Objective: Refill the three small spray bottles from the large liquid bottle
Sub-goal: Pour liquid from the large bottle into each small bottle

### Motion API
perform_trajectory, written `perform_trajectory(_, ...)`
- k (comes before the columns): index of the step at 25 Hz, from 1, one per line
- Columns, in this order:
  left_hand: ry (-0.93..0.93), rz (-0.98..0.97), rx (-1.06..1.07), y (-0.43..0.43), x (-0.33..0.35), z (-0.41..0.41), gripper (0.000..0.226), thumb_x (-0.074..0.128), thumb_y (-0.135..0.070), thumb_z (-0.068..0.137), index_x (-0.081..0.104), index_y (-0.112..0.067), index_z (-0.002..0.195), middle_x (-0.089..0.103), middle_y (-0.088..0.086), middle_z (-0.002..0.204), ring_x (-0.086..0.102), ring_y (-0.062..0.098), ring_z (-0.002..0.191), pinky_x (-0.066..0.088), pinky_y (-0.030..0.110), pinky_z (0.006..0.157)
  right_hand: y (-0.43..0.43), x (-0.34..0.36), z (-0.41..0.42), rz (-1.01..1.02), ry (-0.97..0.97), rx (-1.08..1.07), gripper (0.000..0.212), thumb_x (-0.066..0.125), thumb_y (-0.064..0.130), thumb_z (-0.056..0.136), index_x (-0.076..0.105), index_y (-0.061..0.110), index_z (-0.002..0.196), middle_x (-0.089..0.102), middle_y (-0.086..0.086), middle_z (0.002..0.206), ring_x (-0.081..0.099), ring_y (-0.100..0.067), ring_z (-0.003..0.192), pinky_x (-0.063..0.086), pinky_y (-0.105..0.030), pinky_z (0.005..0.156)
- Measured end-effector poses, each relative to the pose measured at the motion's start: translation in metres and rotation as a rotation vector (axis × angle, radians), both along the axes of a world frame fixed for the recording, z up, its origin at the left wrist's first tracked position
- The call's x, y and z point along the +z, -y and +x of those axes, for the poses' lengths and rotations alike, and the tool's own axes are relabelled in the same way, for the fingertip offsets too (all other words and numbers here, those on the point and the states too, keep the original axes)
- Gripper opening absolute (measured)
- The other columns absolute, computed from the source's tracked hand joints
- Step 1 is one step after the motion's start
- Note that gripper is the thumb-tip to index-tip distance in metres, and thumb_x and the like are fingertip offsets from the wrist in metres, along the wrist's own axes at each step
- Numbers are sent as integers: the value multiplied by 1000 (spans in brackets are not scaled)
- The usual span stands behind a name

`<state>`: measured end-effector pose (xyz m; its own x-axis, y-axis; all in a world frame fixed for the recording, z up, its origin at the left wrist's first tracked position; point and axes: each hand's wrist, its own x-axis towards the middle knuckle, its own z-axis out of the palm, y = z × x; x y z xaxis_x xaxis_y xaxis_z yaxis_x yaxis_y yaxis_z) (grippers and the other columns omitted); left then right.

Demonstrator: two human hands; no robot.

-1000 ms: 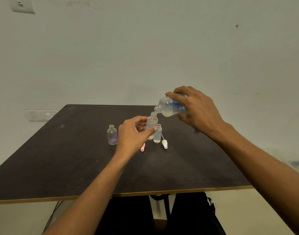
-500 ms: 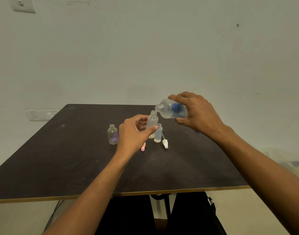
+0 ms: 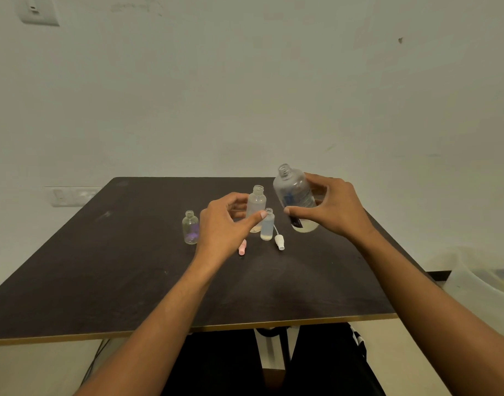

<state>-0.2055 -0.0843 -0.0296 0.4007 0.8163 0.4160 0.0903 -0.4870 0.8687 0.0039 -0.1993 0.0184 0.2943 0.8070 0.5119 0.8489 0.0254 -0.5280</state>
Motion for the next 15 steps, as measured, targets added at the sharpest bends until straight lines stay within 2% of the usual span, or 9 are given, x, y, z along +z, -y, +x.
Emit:
perform_trajectory(2,-1,-6,0,-1,-1,0,38,90,-38,78,77,-28,112,79,-15,105,74,-1,99,62,35,92,2,-2,-1,1,-74,-7,56,94,50,70,72,46,122,71,29,94,66,17,92,45,-1,80)
perform_trajectory(4,-2,-10,2,-2,-1,0,39,90,-39,78,77,-28,113,79,-15,106,74,-1,100,62,35,93,5,-3,-2,3,-170,-3,46,94,48,70,70,54,109,72,30,93,65,20,93,46,-3,79)
perform_trajectory(8,-3,-13,-2,-3,-4,-1,38,90,-40,79,77,-29,113,79,-16,107,74,0,100,62,37,94,11,-8,-2,46,-311,6,35,94,44,72,73,53,98,78,25,94,72,8,95,55,-19,86)
perform_trajectory(15,-13,-17,3,-6,-6,-3,39,89,-40,80,76,-28,114,78,-15,109,73,0,101,61,34,94,17,-11,0,51,-338,-17,36,93,45,72,68,57,95,73,36,87,69,15,91,51,-9,74)
